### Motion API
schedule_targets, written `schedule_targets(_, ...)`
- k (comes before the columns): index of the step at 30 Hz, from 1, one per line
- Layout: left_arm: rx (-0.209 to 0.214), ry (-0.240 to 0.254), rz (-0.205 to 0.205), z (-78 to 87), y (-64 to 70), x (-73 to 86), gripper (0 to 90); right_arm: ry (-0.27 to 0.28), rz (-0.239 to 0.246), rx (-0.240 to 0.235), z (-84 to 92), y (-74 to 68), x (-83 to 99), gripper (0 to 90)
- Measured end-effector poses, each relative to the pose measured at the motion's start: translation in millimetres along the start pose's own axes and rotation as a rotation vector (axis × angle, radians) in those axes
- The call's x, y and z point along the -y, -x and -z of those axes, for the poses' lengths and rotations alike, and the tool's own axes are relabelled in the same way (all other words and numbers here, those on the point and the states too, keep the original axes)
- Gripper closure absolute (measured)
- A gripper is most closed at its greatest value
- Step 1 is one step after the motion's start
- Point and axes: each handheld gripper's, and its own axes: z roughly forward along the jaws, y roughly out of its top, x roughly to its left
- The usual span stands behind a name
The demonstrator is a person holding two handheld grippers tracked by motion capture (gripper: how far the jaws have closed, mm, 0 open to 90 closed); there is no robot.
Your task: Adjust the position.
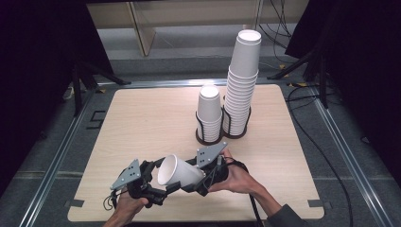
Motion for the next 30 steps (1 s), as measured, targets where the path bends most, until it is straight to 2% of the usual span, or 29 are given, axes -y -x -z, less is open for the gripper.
schedule_targets(5, 0.012, 0.011, -0.001, 0.6, -0.1, -1.1, 5.6, 0.003, -0.003, -0.008, -0.9, 0.1, 0.7, 21.3)
schedule_targets(8, 0.015, 0.018, 0.02, 1.3, -0.8, -2.1, 7.2, 0.02, 0.017, -0.002, -1.6, 2.5, 1.9, 20.8)
schedule_targets(9, 0.011, 0.018, 0.02, 1.5, -1.0, -2.4, 7.6, 0.016, -0.014, -0.014, -1.6, 2.1, 2.7, 20.6)
schedule_targets(12, 0.006, 0.007, 0.008, 2.2, -1.7, -3.5, 9.0, 0.033, -0.002, -0.003, -3.0, 4.8, 4.4, 19.3)
schedule_targets(14, -0.006, 0.003, -0.001, 2.3, -1.0, -4.3, 9.5, 0.018, -0.026, 0.006, -2.8, 4.3, 5.0, 17.3)
schedule_targets(21, -0.063, -0.049, -0.045, 3.4, -1.4, -8.4, 10.1, -0.012, -0.047, 0.072, 5.3, 8.0, 7.5, 15.6)
schedule_targets(23, -0.079, -0.059, -0.046, 2.7, -1.4, -8.0, 10.1, -0.016, -0.052, 0.084, 7.2, 8.9, 8.8, 15.7)
schedule_targets(25, -0.102, -0.08, -0.062, 3.1, -2.2, -8.7, 10.0, -0.023, -0.041, 0.107, 9.2, 10.5, 9.8, 16.2)
schedule_targets(26, -0.113, -0.081, -0.063, 3.5, -3.0, -9.0, 10.1, -0.019, -0.059, 0.108, 10.0, 10.1, 10.6, 16.2)
schedule_targets(30, -0.186, -0.111, -0.085, 6.6, -9.4, -12.0, 9.9, 0.003, -0.071, 0.143, 19.5, 12.4, 13.3, 16.2)
